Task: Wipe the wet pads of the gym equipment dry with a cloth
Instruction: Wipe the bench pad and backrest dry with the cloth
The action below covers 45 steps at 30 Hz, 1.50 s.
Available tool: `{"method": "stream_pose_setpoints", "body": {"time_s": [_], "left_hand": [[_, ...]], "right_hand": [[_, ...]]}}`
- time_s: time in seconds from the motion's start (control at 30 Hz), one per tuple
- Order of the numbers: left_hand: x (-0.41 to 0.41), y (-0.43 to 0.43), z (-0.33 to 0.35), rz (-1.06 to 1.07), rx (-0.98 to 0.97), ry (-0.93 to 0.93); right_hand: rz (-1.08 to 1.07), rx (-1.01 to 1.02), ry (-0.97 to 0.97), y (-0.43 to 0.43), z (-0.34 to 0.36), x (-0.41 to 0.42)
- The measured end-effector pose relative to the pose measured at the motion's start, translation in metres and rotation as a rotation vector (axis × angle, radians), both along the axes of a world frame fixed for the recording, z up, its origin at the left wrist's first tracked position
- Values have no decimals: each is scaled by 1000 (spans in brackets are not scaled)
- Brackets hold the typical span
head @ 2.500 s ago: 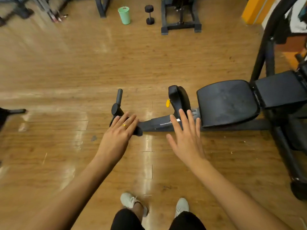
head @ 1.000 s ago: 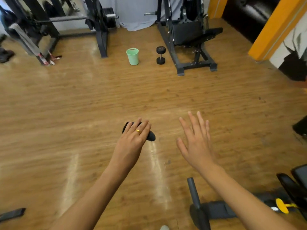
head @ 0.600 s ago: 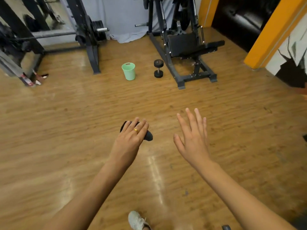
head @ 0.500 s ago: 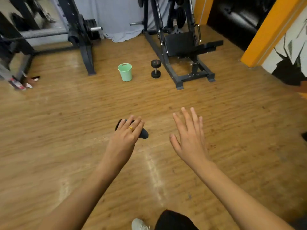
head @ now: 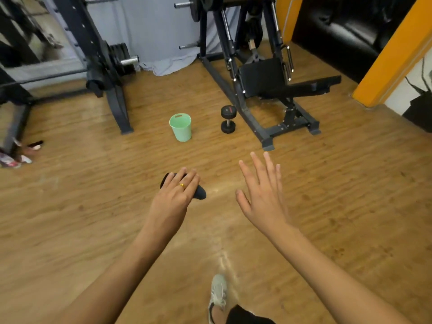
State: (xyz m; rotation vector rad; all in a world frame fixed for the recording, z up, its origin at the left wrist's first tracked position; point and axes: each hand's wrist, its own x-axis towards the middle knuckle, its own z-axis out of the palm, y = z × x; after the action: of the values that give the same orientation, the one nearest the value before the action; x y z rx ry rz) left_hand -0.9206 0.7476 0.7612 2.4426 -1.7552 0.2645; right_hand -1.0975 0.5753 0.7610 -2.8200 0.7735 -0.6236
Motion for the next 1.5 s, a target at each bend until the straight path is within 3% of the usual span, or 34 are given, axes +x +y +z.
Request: {"method": "stream_pose_setpoints", "body": {"time_s": [0.23,0.47,0.7,0.87,1.04,1.17,1.37,1.5], "left_hand": [[181,-72,21,37,-29,-24],[368,-149,18,-42,-52,-78],[561,-211,25,-139,-49,-13],[649,-260,20,-216,-26,19],[737,-316,20,-253,-88,37],[801,-370,25,-300,-99,29],[897,-454,40,-291,-247,-43],[934,-485,42,-265,-296,108]], "right_hand": [[5,-18,51,-74,19,180],[-42,-56,55,-143,21,360],[-145,-10,17,-182,22,533],[-132,195,-70,-206,21,625],[-52,737,-229,-245,31,723],[-13,1055,-436,-283,37,809],[-52,1247,-660,-356,47,916],[-80,1181,-746,-389,53,957]]}}
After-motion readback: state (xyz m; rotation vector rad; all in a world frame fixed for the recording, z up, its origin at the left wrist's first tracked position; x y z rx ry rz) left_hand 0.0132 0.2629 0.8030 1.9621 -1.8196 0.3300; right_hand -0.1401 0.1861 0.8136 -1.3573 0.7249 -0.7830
